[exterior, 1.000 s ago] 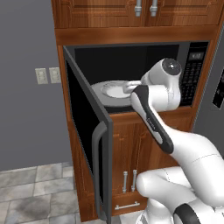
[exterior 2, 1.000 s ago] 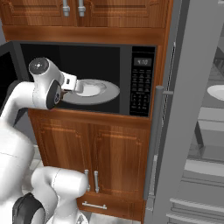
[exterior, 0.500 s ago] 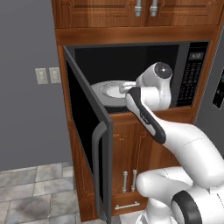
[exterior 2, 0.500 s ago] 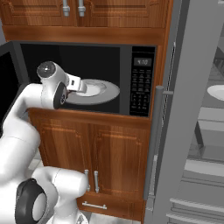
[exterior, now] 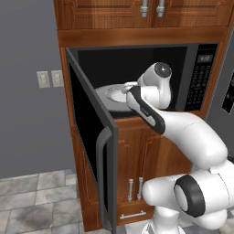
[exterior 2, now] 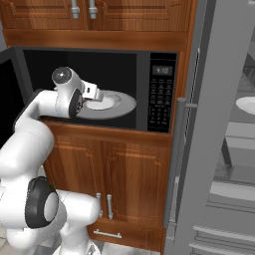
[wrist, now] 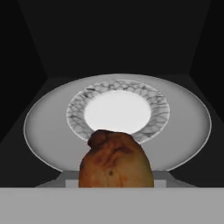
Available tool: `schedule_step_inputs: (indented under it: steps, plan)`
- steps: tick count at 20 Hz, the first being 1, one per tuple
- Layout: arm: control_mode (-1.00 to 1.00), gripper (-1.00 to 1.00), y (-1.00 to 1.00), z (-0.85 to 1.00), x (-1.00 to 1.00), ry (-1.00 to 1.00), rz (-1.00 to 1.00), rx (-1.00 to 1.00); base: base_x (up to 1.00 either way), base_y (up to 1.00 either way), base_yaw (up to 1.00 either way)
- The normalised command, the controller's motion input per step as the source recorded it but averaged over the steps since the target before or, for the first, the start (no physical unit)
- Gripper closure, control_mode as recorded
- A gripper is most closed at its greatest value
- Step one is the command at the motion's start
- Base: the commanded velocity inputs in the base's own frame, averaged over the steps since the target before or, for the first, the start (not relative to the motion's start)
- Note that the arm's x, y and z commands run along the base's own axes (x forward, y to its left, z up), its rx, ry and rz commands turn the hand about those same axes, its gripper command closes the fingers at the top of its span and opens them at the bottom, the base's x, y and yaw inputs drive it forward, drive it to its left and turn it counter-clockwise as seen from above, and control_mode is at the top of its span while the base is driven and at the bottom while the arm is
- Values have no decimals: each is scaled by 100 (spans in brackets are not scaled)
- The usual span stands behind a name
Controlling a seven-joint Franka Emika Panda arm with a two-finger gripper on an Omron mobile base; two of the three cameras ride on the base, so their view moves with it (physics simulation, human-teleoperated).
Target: Transport the chicken drumstick from the fridge to the microwave and turn on the microwave.
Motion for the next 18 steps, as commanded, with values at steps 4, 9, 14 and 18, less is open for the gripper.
schedule_step_inputs:
  steps: [4,9,14,18]
  plan:
    - [-100,100,1,-10,43,5,0,0,0,0,0]
    - [-100,100,3,-20,36,0,0,0,0,0,0]
    - [-100,100,5,-23,32,0,0,0,0,0,0]
    - [-100,100,5,-22,24,0,0,0,0,0,0]
